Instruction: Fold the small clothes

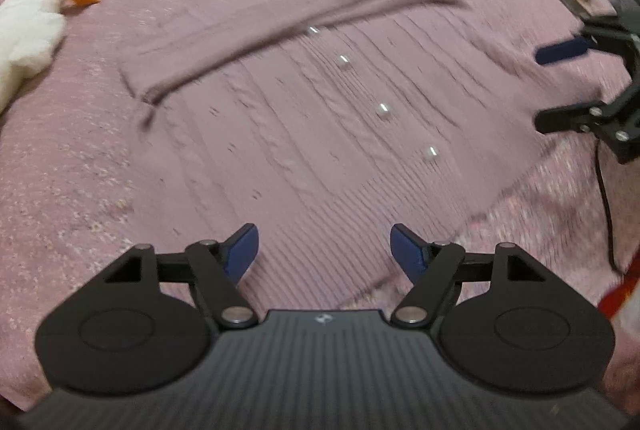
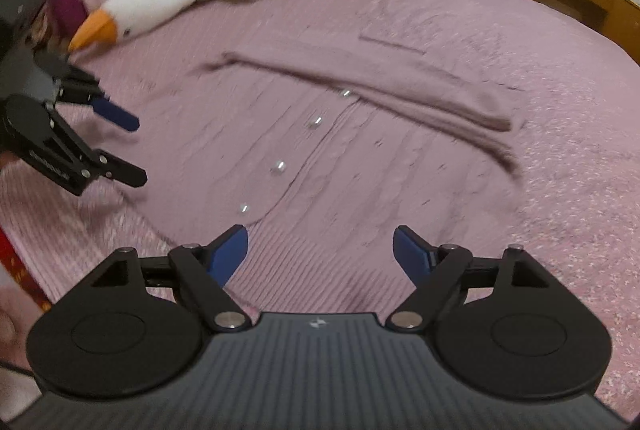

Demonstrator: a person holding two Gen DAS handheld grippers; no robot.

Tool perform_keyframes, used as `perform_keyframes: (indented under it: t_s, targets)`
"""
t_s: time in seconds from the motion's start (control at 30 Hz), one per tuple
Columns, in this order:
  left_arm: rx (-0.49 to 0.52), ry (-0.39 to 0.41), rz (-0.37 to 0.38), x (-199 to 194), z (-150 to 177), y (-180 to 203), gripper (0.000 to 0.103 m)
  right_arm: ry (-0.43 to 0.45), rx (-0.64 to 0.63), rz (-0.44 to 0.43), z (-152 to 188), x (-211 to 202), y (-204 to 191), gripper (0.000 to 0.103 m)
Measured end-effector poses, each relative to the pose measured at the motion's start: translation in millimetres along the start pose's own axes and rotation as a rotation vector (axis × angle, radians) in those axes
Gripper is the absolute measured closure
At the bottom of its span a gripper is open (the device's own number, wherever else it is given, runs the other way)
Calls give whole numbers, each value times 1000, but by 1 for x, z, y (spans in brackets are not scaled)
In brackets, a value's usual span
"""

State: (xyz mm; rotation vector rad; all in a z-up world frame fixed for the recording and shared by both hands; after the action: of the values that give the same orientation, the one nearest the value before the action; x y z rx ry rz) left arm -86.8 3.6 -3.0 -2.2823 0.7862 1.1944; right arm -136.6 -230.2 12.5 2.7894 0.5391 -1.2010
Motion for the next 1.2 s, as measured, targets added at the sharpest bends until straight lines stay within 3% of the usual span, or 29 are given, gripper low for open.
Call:
perform_keyframes:
  t_s: [0.2, 0.27, 0.3, 0.5, 0.57, 0.63, 0.7, 0.8, 1.03, 1.1, 1.17, 1.2]
  targets:
    - [116, -63, 25, 10, 15, 18, 29, -40, -85, -9, 10, 12, -14, 13]
    - [147, -74, 6, 13, 18, 21, 22, -67, -99, -14, 13, 17, -19, 13]
    - [147, -84, -16, 17, 19, 20, 16, -82, -108, -13, 12, 21, -18, 13]
    - [80, -83, -100, 37, 13, 3, 17, -137, -123, -2, 17, 38, -21, 12]
    - [88, -67, -107, 39, 11, 3, 26, -151, -120, 0, 17, 42, -21, 12]
    - [94, -50, -97, 40, 9, 7, 42, -165, -123, 3, 17, 46, -21, 12]
    - [82, -38, -64, 39, 7, 9, 67, -182, -132, 5, 17, 53, -23, 12]
    - [47, -18, -36, 37, 4, 8, 87, -199, -140, 23, 19, 62, -26, 12]
    - [-73, 58, -7, 22, -5, -6, 90, -196, -150, 68, 16, 74, -26, 15]
    - [-91, 82, 2, 17, -6, -7, 90, -197, -136, 69, 14, 76, -23, 22]
    - [-116, 100, 9, 17, -6, -8, 90, -193, -128, 79, 13, 76, -20, 42]
    - [-132, 109, 14, 16, -6, -9, 90, -192, -127, 96, 13, 77, -18, 46]
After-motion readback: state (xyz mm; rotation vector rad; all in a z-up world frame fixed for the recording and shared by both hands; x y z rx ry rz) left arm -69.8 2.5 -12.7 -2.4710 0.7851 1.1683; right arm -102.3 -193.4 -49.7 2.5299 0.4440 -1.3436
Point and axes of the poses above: each gripper's, at about its wrist camera, not at the fingertips, and x roughly the way its jaws point, y to its right, z to its underside, the point moved 5 cm from there along x, roughly the way its jaws point, and after that the axes turned 6 degrees about x, right-handed, at the moved point
